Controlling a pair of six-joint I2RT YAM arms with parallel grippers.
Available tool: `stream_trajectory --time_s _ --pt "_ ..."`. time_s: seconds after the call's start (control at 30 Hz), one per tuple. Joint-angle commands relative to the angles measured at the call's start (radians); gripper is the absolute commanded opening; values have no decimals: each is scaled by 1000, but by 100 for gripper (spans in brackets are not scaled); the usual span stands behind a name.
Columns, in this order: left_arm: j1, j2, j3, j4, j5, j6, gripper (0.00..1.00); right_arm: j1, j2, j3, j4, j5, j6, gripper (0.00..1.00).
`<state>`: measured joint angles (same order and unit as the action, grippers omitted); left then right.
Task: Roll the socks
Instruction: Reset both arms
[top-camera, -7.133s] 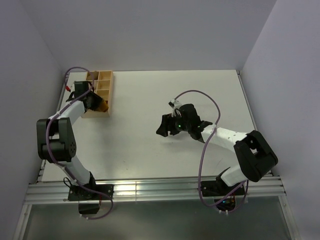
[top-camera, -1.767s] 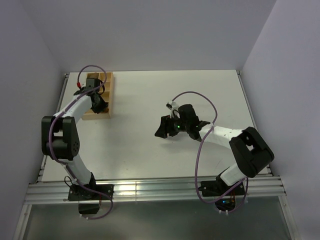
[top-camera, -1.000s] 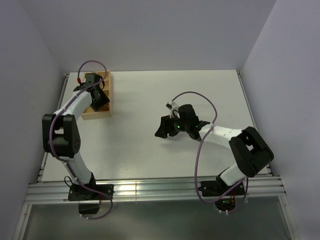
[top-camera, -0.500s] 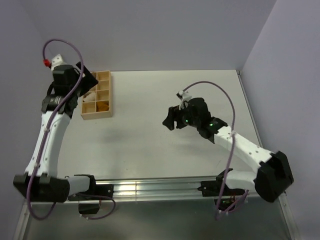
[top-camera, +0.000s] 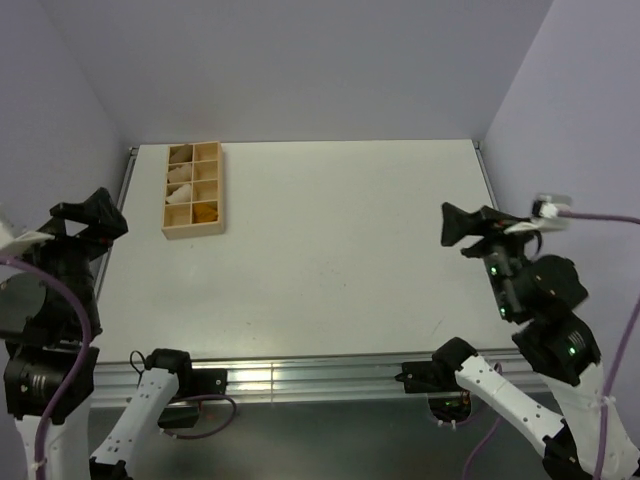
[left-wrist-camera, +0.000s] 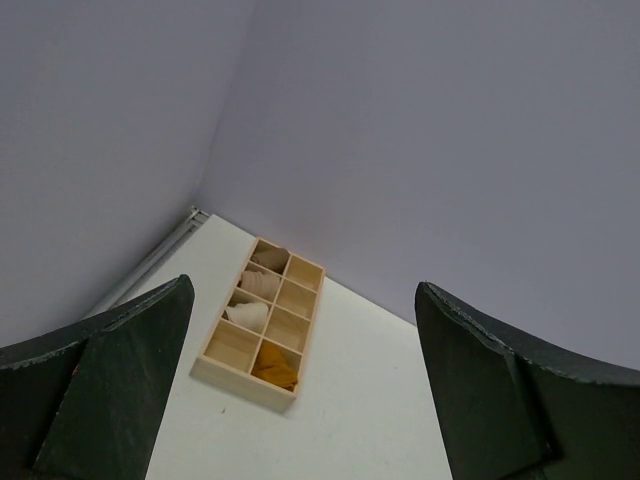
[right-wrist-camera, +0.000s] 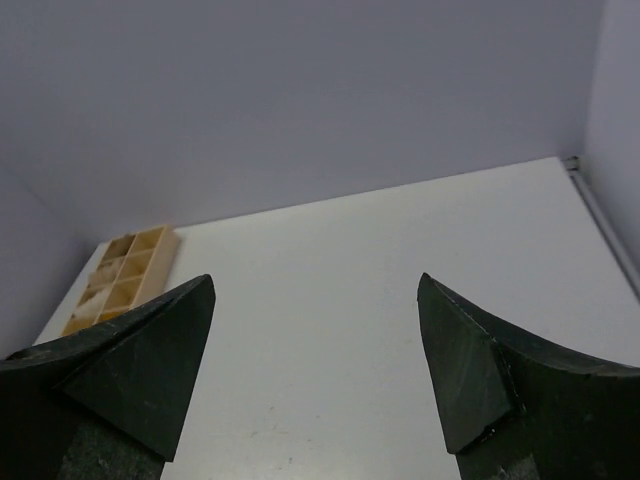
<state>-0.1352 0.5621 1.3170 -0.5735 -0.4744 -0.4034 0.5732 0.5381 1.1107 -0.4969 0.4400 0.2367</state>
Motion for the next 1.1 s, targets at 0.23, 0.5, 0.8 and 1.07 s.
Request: stream_trajectory --time_s 0.23,0.5,0.8,1.07 --pt "-119 -160 -4 -80 -274 77 100 -6 -314 -51 -35 255 -119 97" --pt "-156 -223 -71 -54 -342 69 100 -6 -351 -84 -8 290 -163 100" --pt "-173 -225 -90 -34 -365 84 99 -6 -285 -124 9 267 -140 100" --pt "-181 -235 -110 -32 -394 86 100 -6 -250 -137 41 229 -139 100"
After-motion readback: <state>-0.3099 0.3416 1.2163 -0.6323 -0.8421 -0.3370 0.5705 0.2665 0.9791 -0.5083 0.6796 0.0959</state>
